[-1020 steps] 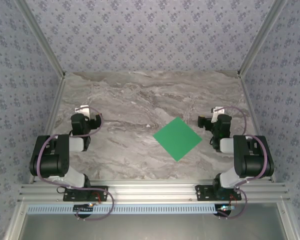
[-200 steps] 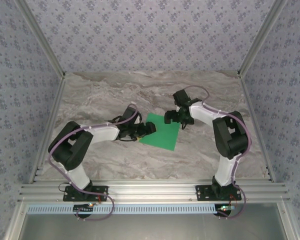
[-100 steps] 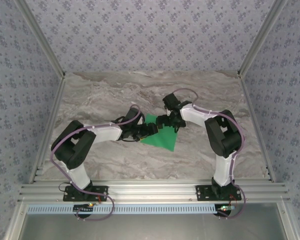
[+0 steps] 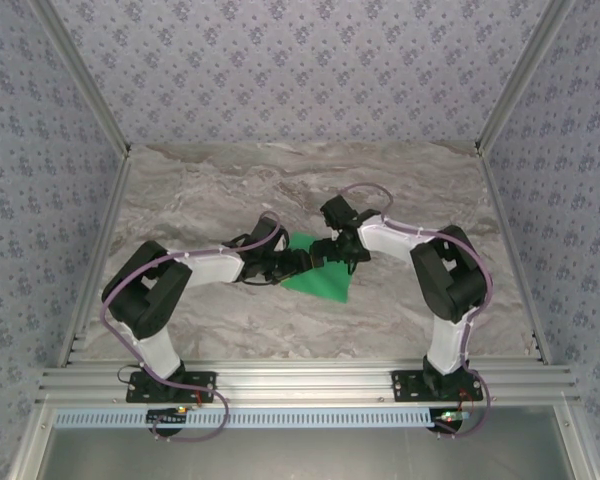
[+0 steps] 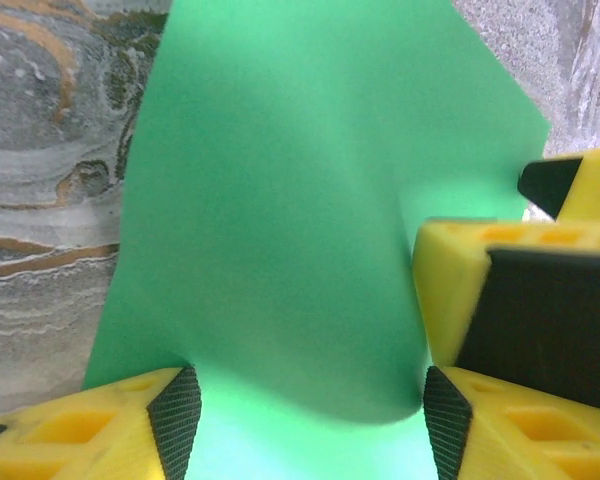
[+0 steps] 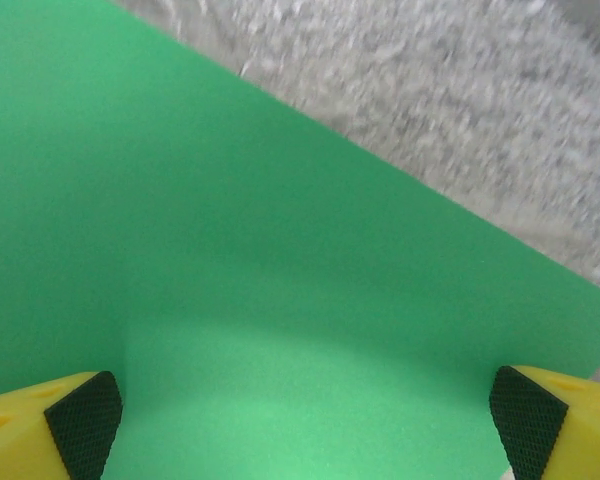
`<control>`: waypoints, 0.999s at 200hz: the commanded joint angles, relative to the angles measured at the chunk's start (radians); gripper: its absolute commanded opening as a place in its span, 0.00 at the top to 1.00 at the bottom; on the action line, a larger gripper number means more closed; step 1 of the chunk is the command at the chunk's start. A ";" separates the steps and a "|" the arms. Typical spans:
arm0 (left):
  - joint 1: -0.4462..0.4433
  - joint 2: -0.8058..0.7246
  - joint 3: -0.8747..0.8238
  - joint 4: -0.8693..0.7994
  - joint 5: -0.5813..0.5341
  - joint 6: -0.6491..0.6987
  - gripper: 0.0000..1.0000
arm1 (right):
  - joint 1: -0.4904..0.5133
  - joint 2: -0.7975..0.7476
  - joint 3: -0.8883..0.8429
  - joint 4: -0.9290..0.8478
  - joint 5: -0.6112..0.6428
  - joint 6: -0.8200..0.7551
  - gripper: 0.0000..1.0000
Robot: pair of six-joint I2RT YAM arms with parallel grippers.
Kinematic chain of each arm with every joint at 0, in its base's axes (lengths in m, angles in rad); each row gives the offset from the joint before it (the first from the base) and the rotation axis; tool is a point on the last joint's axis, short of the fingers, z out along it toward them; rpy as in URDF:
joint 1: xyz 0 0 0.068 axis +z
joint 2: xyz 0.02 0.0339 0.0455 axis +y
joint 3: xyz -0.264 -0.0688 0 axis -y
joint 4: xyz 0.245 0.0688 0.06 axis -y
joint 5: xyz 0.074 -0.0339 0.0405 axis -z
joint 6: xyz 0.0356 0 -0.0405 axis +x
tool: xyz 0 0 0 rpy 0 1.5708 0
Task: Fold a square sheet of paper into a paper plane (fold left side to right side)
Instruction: Pick up the square sheet of paper from the center of the table.
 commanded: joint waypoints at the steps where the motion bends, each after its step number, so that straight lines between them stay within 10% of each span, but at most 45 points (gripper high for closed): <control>1: -0.012 0.008 -0.013 0.018 -0.030 -0.021 0.38 | 0.002 -0.045 -0.051 -0.006 -0.164 0.031 0.03; 200: 0.020 -0.159 -0.066 0.098 -0.004 -0.012 0.81 | -0.289 -0.354 -0.380 0.357 -0.587 0.054 0.10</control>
